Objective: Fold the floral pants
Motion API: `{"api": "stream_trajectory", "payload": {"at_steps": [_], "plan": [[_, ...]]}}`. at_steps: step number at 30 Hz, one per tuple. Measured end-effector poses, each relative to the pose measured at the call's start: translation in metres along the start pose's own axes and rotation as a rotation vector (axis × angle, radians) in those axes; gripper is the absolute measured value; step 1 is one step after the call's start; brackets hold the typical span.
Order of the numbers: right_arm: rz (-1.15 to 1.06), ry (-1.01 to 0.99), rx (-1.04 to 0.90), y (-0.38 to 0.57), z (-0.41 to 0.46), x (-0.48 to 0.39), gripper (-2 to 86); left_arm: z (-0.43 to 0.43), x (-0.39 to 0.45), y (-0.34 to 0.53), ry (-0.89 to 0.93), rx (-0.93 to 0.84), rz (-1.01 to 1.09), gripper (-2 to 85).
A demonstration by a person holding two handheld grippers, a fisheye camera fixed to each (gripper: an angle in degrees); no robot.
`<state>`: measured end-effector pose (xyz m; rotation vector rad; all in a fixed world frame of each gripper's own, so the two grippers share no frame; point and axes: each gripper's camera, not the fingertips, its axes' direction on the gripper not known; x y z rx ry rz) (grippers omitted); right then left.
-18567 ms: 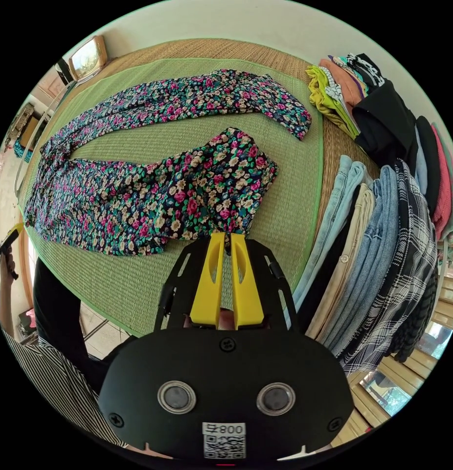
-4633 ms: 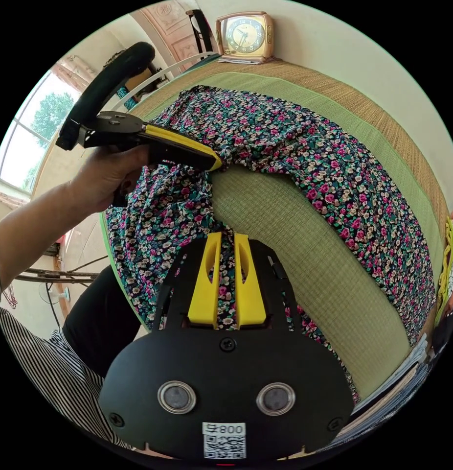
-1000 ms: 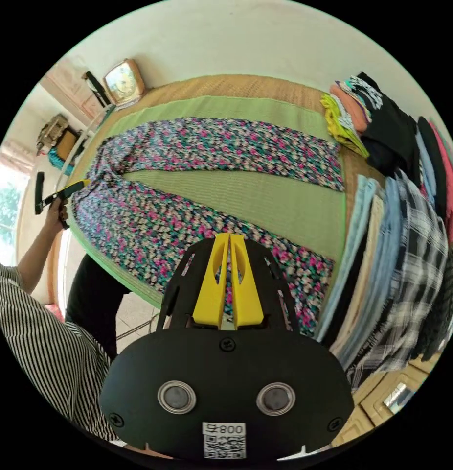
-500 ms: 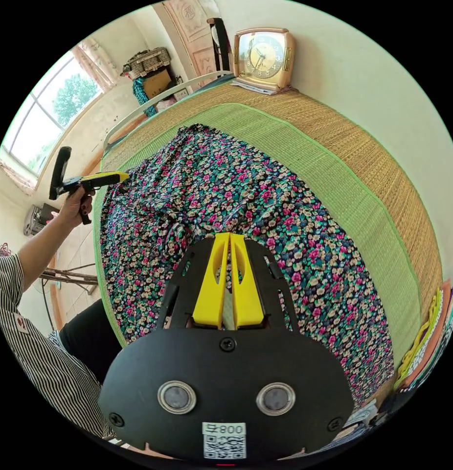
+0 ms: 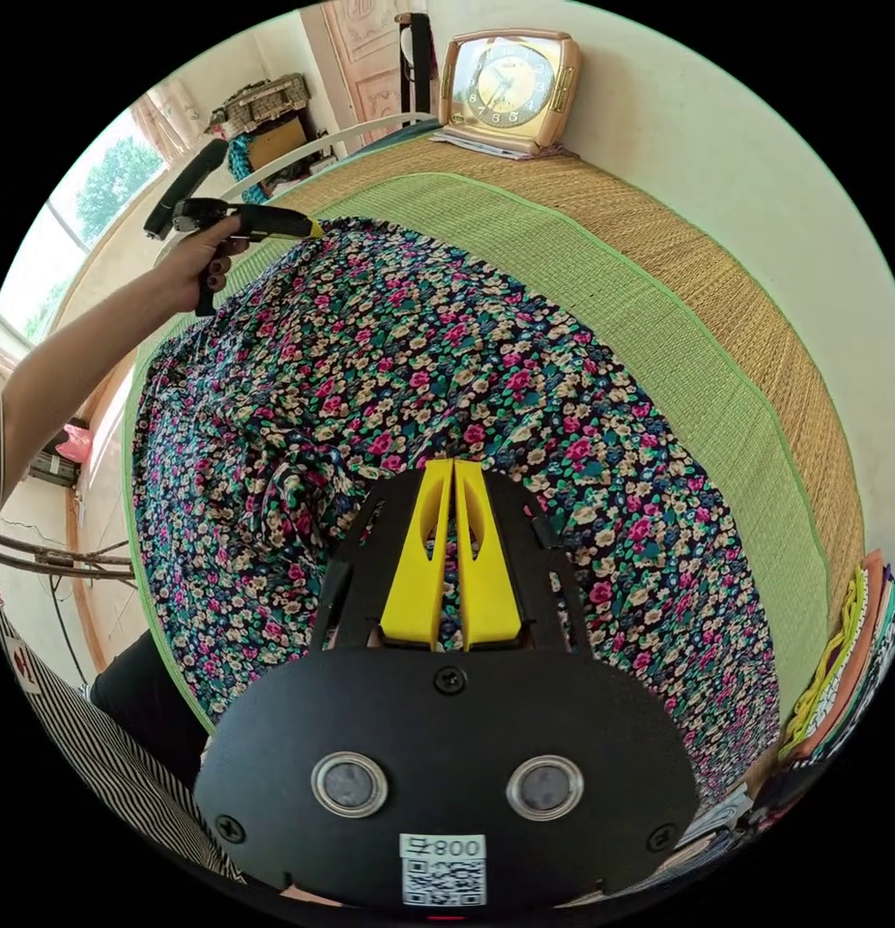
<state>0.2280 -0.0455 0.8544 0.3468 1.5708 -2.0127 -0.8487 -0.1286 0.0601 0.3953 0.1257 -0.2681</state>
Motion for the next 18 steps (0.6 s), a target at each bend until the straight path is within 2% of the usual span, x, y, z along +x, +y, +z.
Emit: {"api": "stream_trajectory", "payload": {"at_steps": [6, 11, 14, 18], "plan": [[0.054, -0.053, 0.04, -0.012, -0.02, 0.009, 1.0, -0.033, 0.016, -0.014, 0.053, 0.061, 0.202, 5.0], [0.094, 0.027, 0.091, -0.026, -0.048, 0.031, 4.5, -0.03, 0.034, -0.054, -0.075, -0.04, 0.316, 7.4], [0.09, 0.041, 0.07, -0.044, -0.055, 0.047, 6.2, -0.022, 0.047, -0.076, -0.185, -0.113, 0.362, 7.2], [0.075, 0.09, 0.011, -0.073, -0.052, 0.061, 7.3, -0.015, 0.06, -0.098, -0.223, -0.184, 0.412, 7.0]]}}
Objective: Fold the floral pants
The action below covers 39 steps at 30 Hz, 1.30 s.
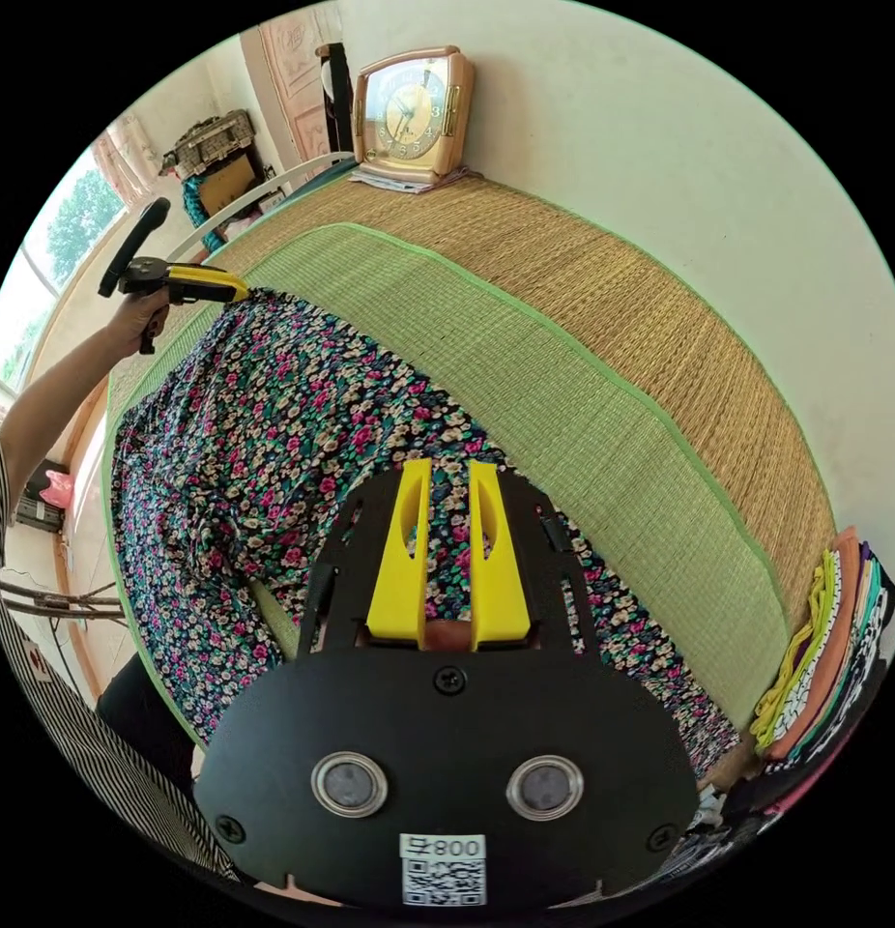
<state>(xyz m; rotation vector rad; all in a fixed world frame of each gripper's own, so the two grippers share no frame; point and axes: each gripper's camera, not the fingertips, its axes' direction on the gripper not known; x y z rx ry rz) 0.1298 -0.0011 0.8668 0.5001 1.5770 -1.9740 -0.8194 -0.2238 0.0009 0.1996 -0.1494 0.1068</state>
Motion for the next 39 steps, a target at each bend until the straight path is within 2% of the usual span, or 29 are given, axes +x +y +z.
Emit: {"api": "stream_trajectory", "payload": {"at_steps": [4, 11, 21, 25, 39], "plan": [[-0.054, 0.003, -0.039, -0.025, 0.005, -0.005, 7.8, 0.003, 0.0, -0.02, 0.007, -0.057, 0.025, 6.9], [-0.165, 0.045, -0.129, -0.069, 0.02, -0.029, 7.7, -0.011, -0.004, -0.035, 0.057, -0.046, 0.026, 5.8], [-0.226, 0.113, -0.114, -0.069, 0.009, -0.062, 2.8, -0.032, -0.006, -0.047, 0.096, -0.054, 0.005, 1.3], [-0.186, 0.102, -0.103, -0.066, 0.004, -0.062, 0.9, -0.045, -0.002, -0.046, 0.078, -0.049, -0.022, 0.6], [-0.136, 0.056, -0.008, -0.019, -0.097, -0.099, -0.4, -0.154, 0.027, -0.004, 0.055, 0.067, -0.017, 0.4]]}}
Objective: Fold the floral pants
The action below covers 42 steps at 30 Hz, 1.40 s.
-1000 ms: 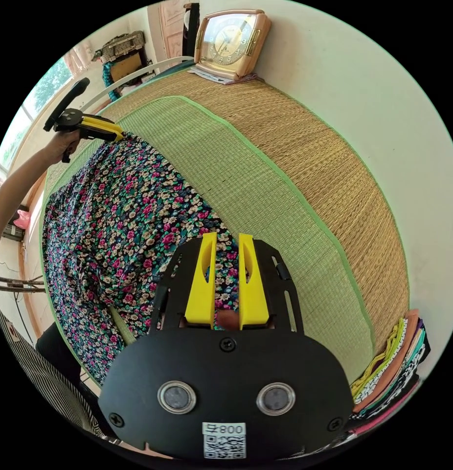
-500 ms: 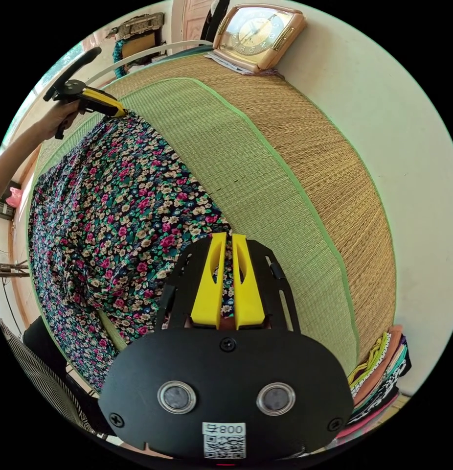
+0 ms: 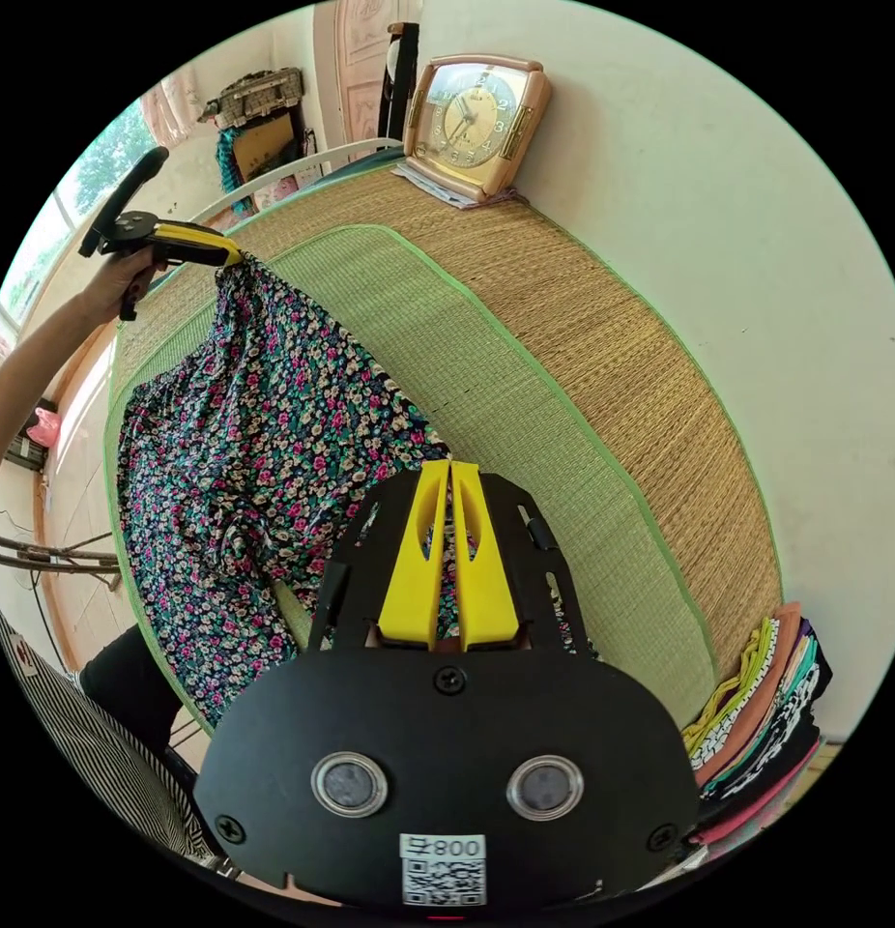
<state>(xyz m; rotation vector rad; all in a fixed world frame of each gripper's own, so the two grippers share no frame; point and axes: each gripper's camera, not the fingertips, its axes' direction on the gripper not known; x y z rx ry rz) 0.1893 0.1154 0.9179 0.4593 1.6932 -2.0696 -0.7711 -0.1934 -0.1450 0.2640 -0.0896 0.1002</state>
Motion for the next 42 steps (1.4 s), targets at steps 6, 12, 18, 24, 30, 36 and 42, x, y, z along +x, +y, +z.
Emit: {"api": "stream_trajectory", "payload": {"at_steps": [6, 12, 18, 24, 30, 36, 42], "plan": [[0.007, -0.033, 0.029, 0.045, -0.048, -0.038, -0.4, -0.049, 0.024, 0.043, 0.039, 0.028, 0.017, 0.4], [-0.02, -0.066, 0.037, 0.098, -0.079, -0.093, -0.1, -0.08, 0.05, 0.1, 0.067, 0.005, 0.03, 0.4], [-0.051, -0.116, -0.01, 0.143, -0.08, -0.149, 0.7, -0.085, 0.079, 0.156, 0.013, -0.097, 0.05, 0.4], [-0.098, -0.137, -0.074, 0.17, -0.065, -0.2, 0.9, -0.084, 0.097, 0.199, -0.029, -0.153, 0.043, 0.4], [-0.129, -0.173, -0.121, 0.185, -0.049, -0.242, 1.0, -0.089, 0.102, 0.224, -0.06, -0.145, 0.013, 0.5], [-0.181, -0.2, -0.148, 0.187, -0.032, -0.279, 1.0, -0.093, 0.101, 0.24, -0.102, -0.138, 0.034, 0.5], [-0.206, -0.247, -0.207, 0.19, 0.002, -0.31, 0.9, -0.071, 0.098, 0.261, -0.106, -0.177, 0.038, 0.4]]}}
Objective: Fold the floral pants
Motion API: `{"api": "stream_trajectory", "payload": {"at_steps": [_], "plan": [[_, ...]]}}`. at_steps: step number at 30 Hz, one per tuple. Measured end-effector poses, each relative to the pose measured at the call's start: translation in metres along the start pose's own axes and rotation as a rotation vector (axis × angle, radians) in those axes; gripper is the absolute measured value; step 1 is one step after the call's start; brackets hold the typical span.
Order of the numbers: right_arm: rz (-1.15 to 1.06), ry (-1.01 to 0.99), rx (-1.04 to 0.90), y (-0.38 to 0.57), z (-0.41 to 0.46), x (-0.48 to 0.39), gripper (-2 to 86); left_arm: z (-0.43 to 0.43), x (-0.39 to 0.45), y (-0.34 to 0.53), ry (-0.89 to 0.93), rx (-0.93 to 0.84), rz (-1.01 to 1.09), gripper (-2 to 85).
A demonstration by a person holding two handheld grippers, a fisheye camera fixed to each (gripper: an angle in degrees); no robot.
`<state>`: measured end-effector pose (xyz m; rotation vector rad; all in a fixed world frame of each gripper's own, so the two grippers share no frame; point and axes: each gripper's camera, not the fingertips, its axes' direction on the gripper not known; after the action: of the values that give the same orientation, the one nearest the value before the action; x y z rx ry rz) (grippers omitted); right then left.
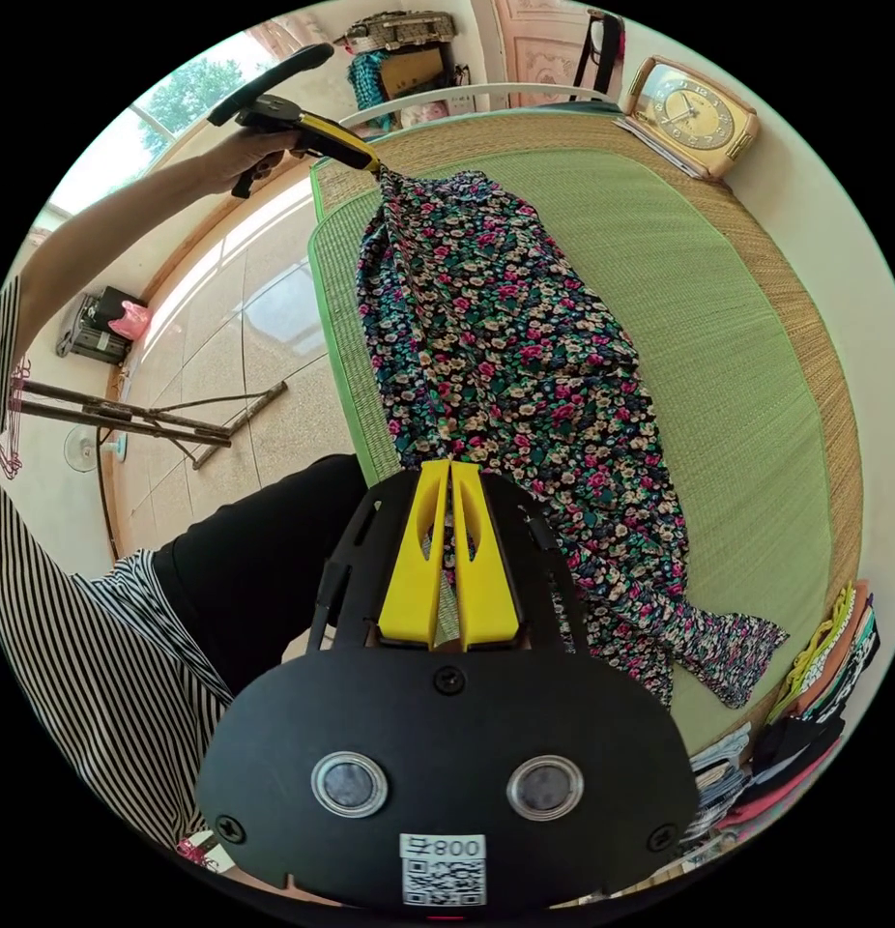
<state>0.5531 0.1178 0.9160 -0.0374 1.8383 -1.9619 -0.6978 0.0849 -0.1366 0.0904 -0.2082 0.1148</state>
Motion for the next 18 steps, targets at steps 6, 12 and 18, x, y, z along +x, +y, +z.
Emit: {"api": "stream_trajectory", "payload": {"at_steps": [6, 12, 18], "plan": [[0.0, -0.056, -0.028, -0.009, 0.031, -0.013, 0.9, 0.022, 0.002, 0.018, -0.008, -0.011, 0.0, 0.4], [-0.01, -0.077, -0.042, -0.012, 0.054, -0.025, 0.8, 0.032, 0.005, 0.035, -0.02, -0.004, 0.039, 0.5], [0.012, -0.118, -0.037, -0.012, 0.07, -0.03, 0.0, 0.049, 0.009, 0.057, -0.043, -0.024, 0.06, 0.7]]}}
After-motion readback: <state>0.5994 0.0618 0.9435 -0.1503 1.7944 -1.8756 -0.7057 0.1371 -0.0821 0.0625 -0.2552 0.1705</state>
